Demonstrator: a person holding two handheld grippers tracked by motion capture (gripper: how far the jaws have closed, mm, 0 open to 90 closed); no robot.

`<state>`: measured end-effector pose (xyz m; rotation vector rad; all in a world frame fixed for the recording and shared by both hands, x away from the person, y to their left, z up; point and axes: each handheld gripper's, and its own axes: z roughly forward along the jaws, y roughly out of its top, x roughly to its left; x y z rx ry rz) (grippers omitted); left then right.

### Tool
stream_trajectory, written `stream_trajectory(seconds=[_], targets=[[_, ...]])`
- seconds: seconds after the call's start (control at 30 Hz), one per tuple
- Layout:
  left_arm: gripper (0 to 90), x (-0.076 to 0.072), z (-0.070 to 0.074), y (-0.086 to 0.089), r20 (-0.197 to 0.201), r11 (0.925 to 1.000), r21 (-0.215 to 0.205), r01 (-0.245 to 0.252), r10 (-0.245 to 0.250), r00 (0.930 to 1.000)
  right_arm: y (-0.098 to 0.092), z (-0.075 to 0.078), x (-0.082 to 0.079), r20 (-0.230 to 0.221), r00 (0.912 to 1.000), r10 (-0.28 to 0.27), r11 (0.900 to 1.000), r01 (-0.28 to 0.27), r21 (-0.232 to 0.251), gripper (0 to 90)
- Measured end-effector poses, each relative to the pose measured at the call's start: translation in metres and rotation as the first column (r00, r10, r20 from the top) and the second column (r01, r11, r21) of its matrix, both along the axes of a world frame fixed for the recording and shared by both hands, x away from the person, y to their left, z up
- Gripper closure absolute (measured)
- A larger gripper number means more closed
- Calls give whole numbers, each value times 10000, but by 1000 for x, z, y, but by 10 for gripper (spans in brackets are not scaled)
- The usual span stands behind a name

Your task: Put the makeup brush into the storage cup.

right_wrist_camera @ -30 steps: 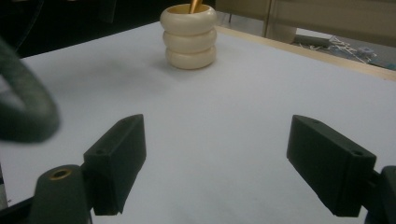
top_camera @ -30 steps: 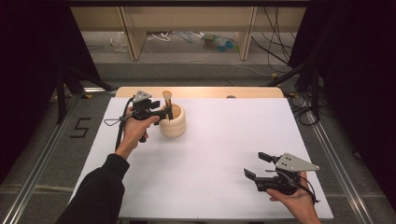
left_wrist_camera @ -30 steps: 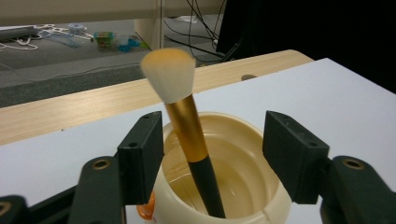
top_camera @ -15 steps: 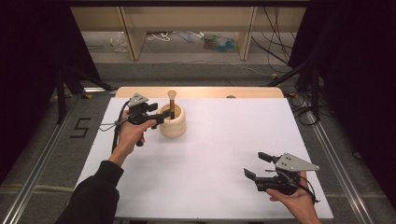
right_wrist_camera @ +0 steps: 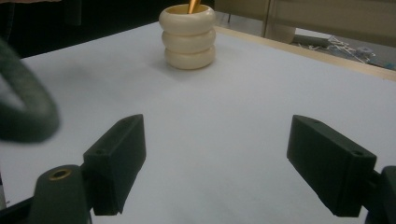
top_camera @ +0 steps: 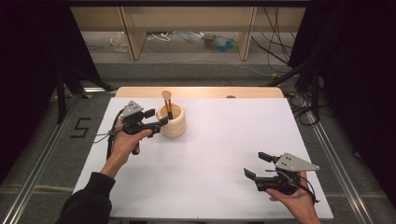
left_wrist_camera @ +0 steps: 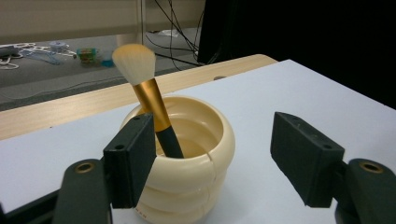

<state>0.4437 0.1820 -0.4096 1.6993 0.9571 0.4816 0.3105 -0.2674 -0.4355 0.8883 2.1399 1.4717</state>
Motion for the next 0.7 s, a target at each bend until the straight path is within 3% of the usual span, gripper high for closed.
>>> stream_trajectory(seconds=[0.23,0.33,0.47,0.5,0.7], targets=[[294,-7,-6,1,-60,10000,37,87,-87,9999,0,0,0,-53,10000,25,10000,-25,2,208],[284,-13,-6,0,-8,9992,286,280,-280,9996,0,0,0,-46,10000,39,10000,-39,4,208],[284,-21,-6,-1,62,9989,198,424,-425,9991,0,0,0,81,10000,28,10000,-28,-13,208],[284,-23,-6,-2,63,9991,138,412,-413,9991,0,0,-1,-177,9998,-4,10000,3,-35,208],[280,-34,-5,1,173,9981,32,609,-610,9980,0,0,-1,-188,9998,11,10000,-11,-23,208]])
